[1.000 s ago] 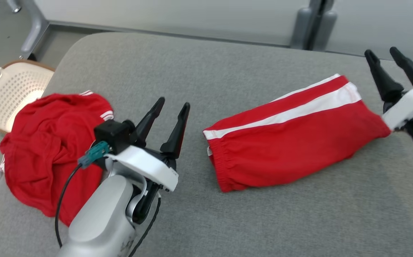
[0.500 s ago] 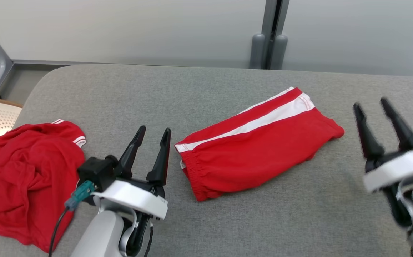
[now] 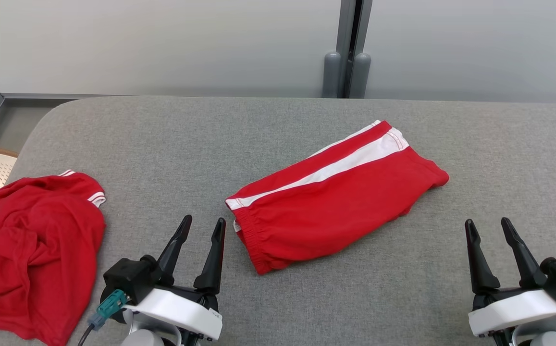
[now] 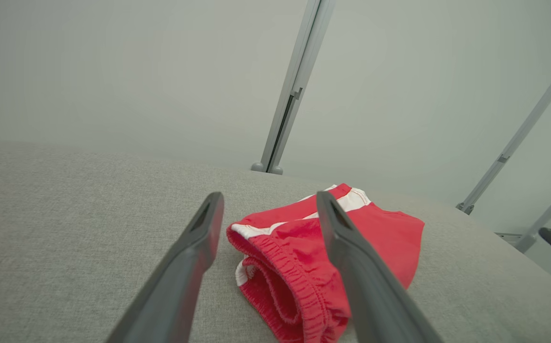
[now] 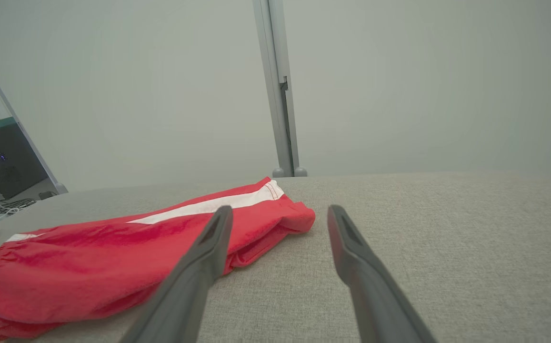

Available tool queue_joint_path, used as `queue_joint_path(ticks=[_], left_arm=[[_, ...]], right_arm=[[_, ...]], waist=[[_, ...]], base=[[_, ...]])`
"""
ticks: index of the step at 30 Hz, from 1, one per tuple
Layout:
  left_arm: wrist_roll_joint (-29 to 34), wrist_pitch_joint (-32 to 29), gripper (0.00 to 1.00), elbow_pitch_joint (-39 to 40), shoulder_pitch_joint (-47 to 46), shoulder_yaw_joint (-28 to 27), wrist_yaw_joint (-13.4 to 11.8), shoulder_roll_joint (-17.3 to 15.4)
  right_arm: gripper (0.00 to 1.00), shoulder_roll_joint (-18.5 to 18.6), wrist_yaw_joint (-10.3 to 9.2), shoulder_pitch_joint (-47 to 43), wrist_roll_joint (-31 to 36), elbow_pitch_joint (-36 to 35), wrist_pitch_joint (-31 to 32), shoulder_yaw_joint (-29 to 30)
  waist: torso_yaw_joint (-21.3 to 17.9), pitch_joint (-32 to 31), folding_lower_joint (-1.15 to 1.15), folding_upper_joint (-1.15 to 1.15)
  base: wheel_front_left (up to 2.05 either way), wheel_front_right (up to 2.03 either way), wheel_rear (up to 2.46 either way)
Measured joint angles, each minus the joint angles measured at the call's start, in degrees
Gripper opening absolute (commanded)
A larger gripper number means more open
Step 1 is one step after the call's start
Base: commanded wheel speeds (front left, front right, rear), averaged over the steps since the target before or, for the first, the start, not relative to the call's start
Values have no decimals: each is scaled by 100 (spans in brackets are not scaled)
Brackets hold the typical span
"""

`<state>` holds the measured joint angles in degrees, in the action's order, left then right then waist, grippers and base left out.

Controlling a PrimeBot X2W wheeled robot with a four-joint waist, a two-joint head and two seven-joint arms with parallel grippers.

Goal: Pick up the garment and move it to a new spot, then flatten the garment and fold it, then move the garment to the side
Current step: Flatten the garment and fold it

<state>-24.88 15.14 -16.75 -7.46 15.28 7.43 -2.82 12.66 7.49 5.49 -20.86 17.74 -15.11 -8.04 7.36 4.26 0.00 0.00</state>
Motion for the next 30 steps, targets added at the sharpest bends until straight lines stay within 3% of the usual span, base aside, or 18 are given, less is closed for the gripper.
queue_joint_path(ticks=[4, 7, 12, 13, 18, 25, 30], left_arm=[[-31, 0, 100, 33, 6, 32, 0, 2], [-38, 0, 100, 31, -31, 64, 0, 1], [-355, 0, 100, 35, -114, 111, -45, -2], [-410, 0, 100, 47, -143, 181, -71, 2], [-475, -1, 100, 62, -196, 342, -145, 1], [-515, 0, 100, 137, -254, 481, -201, 2], [-550, 0, 100, 240, -312, 569, -246, 1]], right_arm=[[100, -54, 0, -57, -51, 11, 1, 33], [100, -133, 0, 19, -468, 56, 159, 56], [100, -388, 0, 311, -1946, 138, 938, 327], [100, -454, -1, 415, -2566, 187, 1290, 577], [100, -521, -1, 700, -3489, 393, 2101, 1073], [100, -614, -1, 1154, -3778, 803, 2784, 1623], [100, -620, -1, 1520, -3209, 1344, 2886, 1973]], waist=[[46, 46, 0, 0], [112, 94, 0, 0], [269, 196, 0, 0], [351, 258, 0, 0], [611, 413, 0, 0], [959, 648, 0, 0], [1139, 784, 0, 0]], base=[[0, 0, 0], [0, 0, 0], [0, 0, 0], [0, 0, 0], [0, 0, 0], [0, 0, 0], [0, 0, 0]])
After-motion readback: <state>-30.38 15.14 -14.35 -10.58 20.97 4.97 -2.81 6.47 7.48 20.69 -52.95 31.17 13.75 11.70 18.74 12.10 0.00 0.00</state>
